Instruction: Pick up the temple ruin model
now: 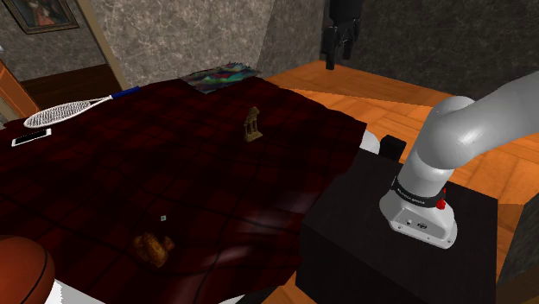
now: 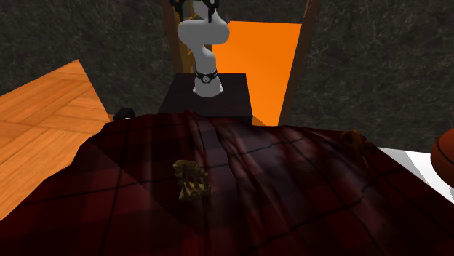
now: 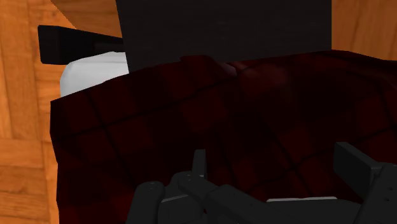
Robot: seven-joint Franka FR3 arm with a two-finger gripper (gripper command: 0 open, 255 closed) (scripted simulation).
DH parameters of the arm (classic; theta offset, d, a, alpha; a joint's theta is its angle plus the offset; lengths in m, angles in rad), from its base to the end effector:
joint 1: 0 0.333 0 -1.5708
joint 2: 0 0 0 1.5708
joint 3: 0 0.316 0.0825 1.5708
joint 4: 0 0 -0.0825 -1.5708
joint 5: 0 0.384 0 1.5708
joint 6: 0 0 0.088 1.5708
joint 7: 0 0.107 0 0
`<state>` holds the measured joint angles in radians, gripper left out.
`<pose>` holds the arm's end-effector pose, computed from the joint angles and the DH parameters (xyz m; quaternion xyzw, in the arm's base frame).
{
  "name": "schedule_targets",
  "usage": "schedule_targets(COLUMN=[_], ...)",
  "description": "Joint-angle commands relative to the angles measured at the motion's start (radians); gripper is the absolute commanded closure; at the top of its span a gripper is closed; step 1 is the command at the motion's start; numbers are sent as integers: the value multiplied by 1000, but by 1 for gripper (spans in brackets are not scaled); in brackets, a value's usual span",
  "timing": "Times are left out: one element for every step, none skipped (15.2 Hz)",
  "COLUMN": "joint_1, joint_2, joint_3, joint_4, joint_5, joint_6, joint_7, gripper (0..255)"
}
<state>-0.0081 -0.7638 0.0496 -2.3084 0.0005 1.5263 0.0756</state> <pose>0.3085 0.0178 0.6019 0.9995 -0.0241 -0.0086 0.0174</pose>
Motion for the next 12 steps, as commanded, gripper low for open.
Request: schedule_targets(joint_1=[0, -3, -7, -10, -14, -18, -22, -26, -30, -34, -38, -42], joint_2=[0, 24, 49, 75, 102, 131, 160, 190, 222, 253, 286, 319], joint_3=[0, 6, 12, 19, 25, 31, 37, 42, 48, 53, 58, 63], joint_4=[0, -7, -13, -17, -19, -21, -20, -18, -15, -10, -4, 4], joint_5=[0, 2, 3, 3, 4, 4, 3, 1, 0, -3, -6, -10], joint_6=[0, 35, 69, 103, 137, 170, 202, 234, 266, 296, 326, 355], joint_7=[0, 13, 27, 40, 54, 67, 81, 95, 108, 123, 137, 151], gripper=[0, 0, 0, 0, 0, 0, 0, 0, 0, 0, 0, 0])
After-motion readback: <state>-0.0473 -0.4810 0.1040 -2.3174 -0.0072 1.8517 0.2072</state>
